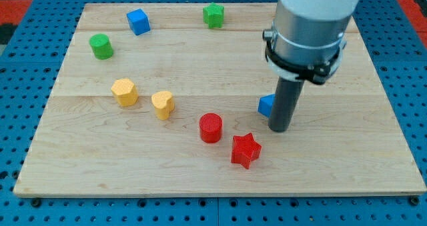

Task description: Push the red star into the blue triangle

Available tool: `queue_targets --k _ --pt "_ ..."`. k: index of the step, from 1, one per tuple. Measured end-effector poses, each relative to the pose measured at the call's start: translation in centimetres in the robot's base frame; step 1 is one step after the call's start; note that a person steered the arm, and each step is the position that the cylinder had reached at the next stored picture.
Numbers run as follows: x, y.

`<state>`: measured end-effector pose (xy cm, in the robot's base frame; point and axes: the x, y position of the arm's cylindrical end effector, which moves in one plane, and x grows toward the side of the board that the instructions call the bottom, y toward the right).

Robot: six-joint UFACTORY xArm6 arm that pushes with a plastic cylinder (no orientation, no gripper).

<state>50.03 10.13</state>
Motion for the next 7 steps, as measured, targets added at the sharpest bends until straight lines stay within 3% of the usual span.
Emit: queue_targets --k 1,2,3,5,6,7 --pt "0.3 2.4" --pt "8.6 4.2" --pt "11.8 0.4" --pt "9.0 -2.4" --pt "9.6 -8.0" --pt "8.4 -9.3"
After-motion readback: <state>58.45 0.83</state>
